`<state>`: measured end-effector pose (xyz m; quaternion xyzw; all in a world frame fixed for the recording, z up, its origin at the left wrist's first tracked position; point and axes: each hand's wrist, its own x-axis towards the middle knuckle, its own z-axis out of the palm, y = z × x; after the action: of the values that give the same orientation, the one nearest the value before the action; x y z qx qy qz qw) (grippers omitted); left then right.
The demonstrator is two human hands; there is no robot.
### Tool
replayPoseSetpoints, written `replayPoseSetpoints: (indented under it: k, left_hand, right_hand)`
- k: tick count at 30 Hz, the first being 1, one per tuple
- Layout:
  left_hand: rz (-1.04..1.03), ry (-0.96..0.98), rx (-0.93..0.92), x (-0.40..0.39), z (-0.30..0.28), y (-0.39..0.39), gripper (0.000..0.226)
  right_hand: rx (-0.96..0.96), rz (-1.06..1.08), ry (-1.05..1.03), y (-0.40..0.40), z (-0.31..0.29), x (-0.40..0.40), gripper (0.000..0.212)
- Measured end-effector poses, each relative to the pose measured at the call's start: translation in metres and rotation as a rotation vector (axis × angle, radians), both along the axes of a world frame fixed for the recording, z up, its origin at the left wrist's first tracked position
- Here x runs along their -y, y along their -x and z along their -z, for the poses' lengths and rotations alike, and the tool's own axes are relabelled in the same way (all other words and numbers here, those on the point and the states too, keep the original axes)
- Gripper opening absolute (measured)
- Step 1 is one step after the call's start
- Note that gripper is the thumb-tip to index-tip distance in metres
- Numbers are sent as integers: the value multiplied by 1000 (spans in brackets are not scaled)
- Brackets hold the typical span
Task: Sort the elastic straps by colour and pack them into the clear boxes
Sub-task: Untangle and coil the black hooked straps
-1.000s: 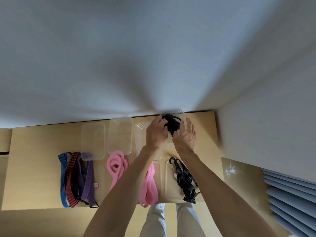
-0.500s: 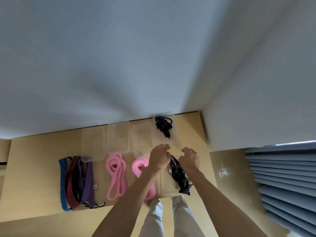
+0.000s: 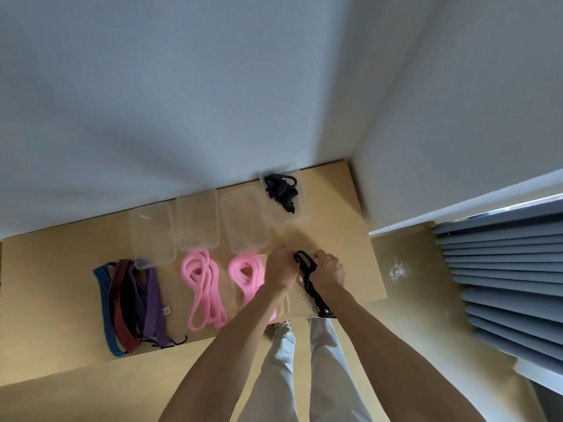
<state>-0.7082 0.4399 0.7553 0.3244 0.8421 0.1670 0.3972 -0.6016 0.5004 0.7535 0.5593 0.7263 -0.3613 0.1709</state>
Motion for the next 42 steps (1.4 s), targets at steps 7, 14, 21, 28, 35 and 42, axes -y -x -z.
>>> replayPoseSetpoints:
  k: [7, 14, 21, 28, 35, 42]
  left_hand:
    - [90, -32, -53, 7, -10, 2, 26]
    - [-106, -185, -114, 8, -59, 22, 41]
    - [61, -521, -190, -3, -152, 62, 36]
    - [167, -602, -342, 9, -222, 92, 28]
    - [275, -497, -264, 32, -258, 106, 26]
    - [-92, -829, 57, 51, -299, 102, 25]
  right_hand:
    - [-55, 152, 19, 3, -13, -8, 31]
    - [-265, 2, 42, 22, -67, -29, 13]
    - [-407, -84, 4, 48, -155, -34, 4]
    - [-531, -147, -123, 58, -237, -25, 13]
    - [-552, -169, -298, 64, -285, -15, 29]
    - [-1103, 9, 144, 48, -319, -15, 43]
